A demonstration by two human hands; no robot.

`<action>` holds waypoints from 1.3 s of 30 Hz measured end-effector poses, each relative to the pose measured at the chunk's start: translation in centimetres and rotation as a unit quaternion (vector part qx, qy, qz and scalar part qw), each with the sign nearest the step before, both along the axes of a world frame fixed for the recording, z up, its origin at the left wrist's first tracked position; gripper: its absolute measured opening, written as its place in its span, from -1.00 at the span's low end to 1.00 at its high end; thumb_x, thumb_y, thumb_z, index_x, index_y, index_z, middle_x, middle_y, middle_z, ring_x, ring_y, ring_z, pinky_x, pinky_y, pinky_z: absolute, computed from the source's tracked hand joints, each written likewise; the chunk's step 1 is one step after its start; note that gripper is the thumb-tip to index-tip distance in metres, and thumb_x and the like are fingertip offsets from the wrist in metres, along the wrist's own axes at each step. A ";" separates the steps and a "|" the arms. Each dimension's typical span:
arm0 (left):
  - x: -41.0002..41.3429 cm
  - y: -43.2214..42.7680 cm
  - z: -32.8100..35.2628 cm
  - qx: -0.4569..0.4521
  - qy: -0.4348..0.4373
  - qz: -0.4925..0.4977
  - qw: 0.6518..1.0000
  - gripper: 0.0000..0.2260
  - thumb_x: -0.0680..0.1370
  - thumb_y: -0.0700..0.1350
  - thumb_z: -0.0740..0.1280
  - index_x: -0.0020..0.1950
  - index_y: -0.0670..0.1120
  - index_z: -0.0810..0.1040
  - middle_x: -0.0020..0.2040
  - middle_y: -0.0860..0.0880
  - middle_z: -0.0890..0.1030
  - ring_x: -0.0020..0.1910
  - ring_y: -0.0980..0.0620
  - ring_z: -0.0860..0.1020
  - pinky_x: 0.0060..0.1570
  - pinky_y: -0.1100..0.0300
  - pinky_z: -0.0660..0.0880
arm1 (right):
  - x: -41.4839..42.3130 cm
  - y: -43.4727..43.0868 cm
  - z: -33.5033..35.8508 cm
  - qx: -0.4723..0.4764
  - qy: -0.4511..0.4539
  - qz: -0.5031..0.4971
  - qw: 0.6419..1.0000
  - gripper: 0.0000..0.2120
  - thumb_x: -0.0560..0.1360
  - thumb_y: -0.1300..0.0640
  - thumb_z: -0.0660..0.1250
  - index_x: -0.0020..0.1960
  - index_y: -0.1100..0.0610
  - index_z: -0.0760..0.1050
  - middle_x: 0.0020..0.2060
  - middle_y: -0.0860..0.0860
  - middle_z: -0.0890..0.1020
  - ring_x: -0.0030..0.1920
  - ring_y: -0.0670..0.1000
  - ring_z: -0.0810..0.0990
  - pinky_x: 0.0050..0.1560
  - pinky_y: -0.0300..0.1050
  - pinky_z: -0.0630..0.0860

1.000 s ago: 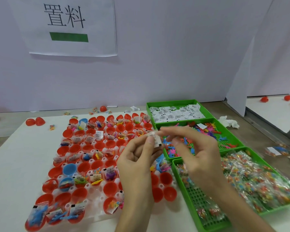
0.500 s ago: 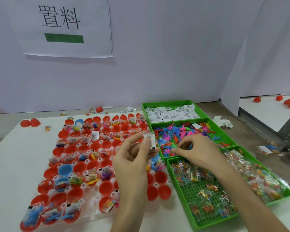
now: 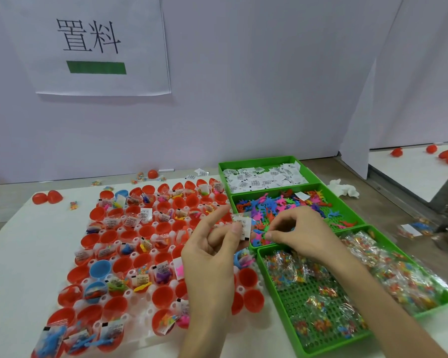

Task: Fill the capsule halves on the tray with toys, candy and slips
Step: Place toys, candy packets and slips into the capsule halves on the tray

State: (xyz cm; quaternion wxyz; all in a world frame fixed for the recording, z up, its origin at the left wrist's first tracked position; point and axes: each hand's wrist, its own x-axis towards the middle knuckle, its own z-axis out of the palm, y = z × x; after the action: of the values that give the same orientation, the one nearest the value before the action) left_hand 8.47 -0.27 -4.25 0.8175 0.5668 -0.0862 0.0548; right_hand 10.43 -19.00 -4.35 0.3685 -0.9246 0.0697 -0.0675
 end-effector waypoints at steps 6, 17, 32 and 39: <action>0.0 -0.1 0.3 0.000 -0.004 -0.016 1.000 -0.90 0.47 -0.13 0.41 -0.03 -0.01 0.65 -0.22 -0.09 0.73 -0.19 -0.01 0.71 -0.20 0.30 0.60 | -1.2 0.3 2.8 0.268 -0.158 0.083 0.947 -0.89 0.33 0.10 0.59 -0.19 -0.01 0.68 -0.27 0.00 0.72 -0.21 -0.04 0.70 -0.13 -0.22 0.60; 0.2 0.1 0.3 0.052 -0.026 -0.037 0.998 -0.87 0.42 0.00 0.42 -0.12 -0.01 0.69 -0.21 -0.08 0.70 -0.23 -0.01 0.67 -0.21 0.25 0.59 | -2.6 3.4 3.6 0.243 -0.231 0.170 0.927 -0.90 0.33 0.14 0.56 -0.20 0.06 0.67 -0.26 0.07 0.71 -0.22 0.05 0.70 -0.16 -0.13 0.63; 0.5 1.1 0.3 -0.055 0.066 -0.179 0.980 -0.91 0.39 -0.08 0.45 -0.20 -0.08 0.70 -0.31 -0.03 0.63 -0.30 0.07 0.61 -0.18 0.26 0.57 | -2.4 3.7 3.5 0.252 -0.226 0.183 0.923 -0.88 0.35 0.06 0.56 -0.15 -0.01 0.66 -0.20 0.01 0.67 -0.15 0.05 0.64 -0.14 -0.13 0.55; 0.5 0.9 0.3 -0.004 0.034 -0.116 0.993 -0.84 0.37 -0.03 0.47 -0.14 -0.09 0.71 -0.27 -0.06 0.67 -0.26 0.04 0.63 -0.20 0.26 0.57 | -2.2 3.2 3.1 0.199 -0.181 0.189 0.944 -0.97 0.46 -0.01 0.47 -0.15 -0.07 0.67 -0.23 0.02 0.70 -0.18 0.01 0.68 -0.12 -0.11 0.61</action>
State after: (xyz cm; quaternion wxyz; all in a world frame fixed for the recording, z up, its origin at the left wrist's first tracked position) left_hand 8.95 0.67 -3.97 0.8231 0.5510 -0.1235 -0.0596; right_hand 8.22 -15.82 -1.21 0.5577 -0.8005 -0.1620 -0.1478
